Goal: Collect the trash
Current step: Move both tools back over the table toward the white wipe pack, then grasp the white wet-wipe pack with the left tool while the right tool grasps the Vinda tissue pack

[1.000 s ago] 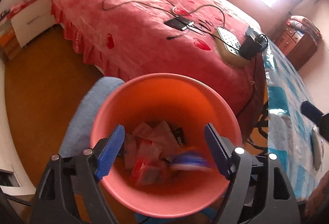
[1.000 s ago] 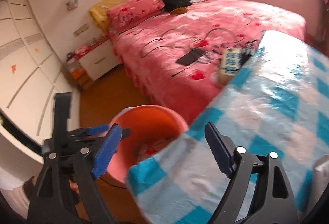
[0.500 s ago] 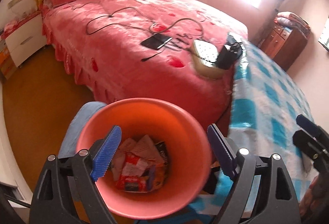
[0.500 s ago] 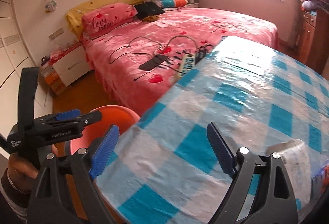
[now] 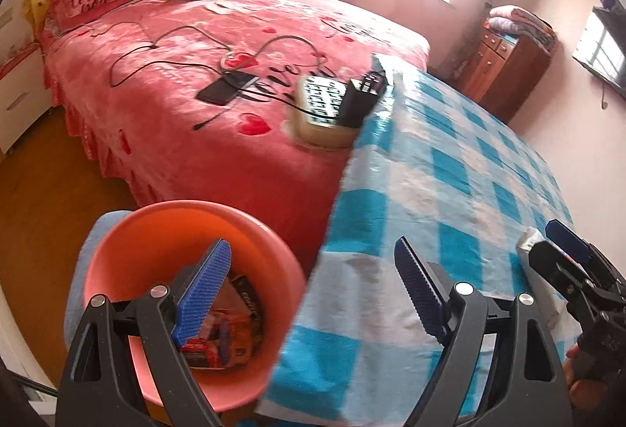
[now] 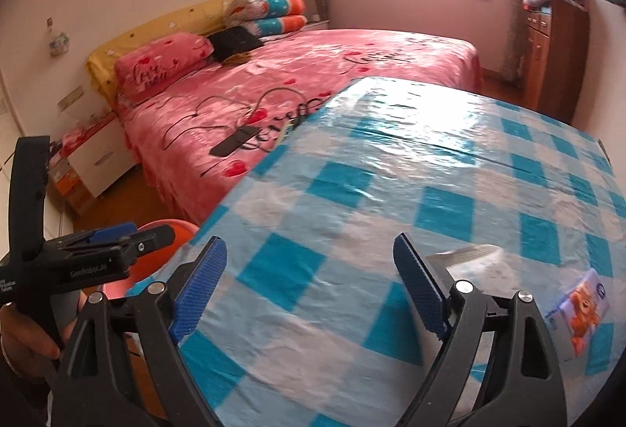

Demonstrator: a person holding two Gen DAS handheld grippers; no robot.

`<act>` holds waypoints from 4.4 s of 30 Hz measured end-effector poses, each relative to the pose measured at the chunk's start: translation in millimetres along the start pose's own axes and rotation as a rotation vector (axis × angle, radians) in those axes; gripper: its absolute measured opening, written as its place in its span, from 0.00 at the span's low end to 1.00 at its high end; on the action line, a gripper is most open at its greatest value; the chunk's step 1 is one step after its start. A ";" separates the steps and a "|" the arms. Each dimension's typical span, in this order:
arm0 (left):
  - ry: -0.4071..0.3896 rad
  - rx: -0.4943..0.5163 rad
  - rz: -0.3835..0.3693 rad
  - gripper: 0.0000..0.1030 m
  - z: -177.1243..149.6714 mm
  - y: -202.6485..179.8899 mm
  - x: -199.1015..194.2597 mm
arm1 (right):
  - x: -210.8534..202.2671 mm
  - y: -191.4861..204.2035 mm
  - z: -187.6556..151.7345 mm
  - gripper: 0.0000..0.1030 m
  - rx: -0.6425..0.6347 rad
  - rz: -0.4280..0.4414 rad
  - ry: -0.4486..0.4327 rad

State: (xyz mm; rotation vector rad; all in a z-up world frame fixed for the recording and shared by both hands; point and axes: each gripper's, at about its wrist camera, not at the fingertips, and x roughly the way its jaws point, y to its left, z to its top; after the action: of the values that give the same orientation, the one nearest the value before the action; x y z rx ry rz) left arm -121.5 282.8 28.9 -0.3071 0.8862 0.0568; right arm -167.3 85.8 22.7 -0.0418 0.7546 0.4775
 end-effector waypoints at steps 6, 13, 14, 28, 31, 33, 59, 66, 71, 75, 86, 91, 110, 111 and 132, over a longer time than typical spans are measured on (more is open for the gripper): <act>0.023 0.046 -0.025 0.83 -1.0 -28.9 5.7 | -20.9 -30.8 10.4 0.85 0.045 -0.035 -0.022; 0.044 0.081 -0.055 0.83 -1.2 -57.1 10.7 | -29.1 -54.1 9.4 0.85 0.080 -0.073 -0.039; 0.047 0.086 -0.059 0.83 -1.5 -60.6 11.3 | -30.0 -56.4 9.8 0.85 0.080 -0.074 -0.039; 0.080 0.143 -0.111 0.83 -8.2 -107.7 20.2 | -35.0 -104.7 0.9 0.85 0.135 -0.157 -0.067; 0.087 0.159 -0.122 0.83 -10.3 -117.3 21.3 | -36.7 -109.9 -0.6 0.85 0.145 -0.169 -0.069; 0.090 0.167 -0.127 0.83 -11.3 -122.9 21.6 | -38.3 -118.9 -2.0 0.85 0.160 -0.179 -0.072; 0.132 0.300 -0.230 0.83 -34.9 -206.5 17.0 | -67.3 -198.2 -17.5 0.86 0.303 -0.245 -0.094; 0.166 0.319 -0.279 0.83 -42.5 -226.4 16.6 | -82.6 -215.4 -27.2 0.86 0.371 -0.227 -0.101; 0.198 0.331 -0.313 0.83 -51.5 -243.6 18.2 | -97.6 -237.5 -42.2 0.86 0.474 -0.205 -0.097; 0.224 0.330 -0.323 0.83 -57.4 -253.9 21.8 | -101.0 -244.4 -50.4 0.86 0.514 -0.193 -0.089; 0.189 0.350 -0.266 0.83 -54.8 -278.1 34.5 | -93.7 -241.7 -47.1 0.86 0.521 -0.156 -0.044; 0.166 0.391 -0.198 0.84 -55.4 -286.8 39.5 | -82.6 -244.1 -46.5 0.86 0.506 -0.141 -0.021; 0.261 0.269 -0.098 0.94 -49.2 -260.4 58.5 | -44.8 -238.3 -32.5 0.86 0.352 -0.267 0.095; 0.268 0.272 -0.101 0.94 -50.2 -261.9 58.5 | -46.0 -239.5 -32.3 0.86 0.352 -0.267 0.095; 0.174 0.377 -0.071 0.77 -53.5 -280.2 63.7 | -24.3 -254.5 -14.9 0.61 0.279 -0.323 0.120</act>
State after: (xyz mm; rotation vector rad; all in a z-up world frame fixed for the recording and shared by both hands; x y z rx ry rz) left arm -72.3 -5.0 15.6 0.0100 1.0367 -0.2045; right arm -82.5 -154.2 -5.6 0.0686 0.9080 0.0606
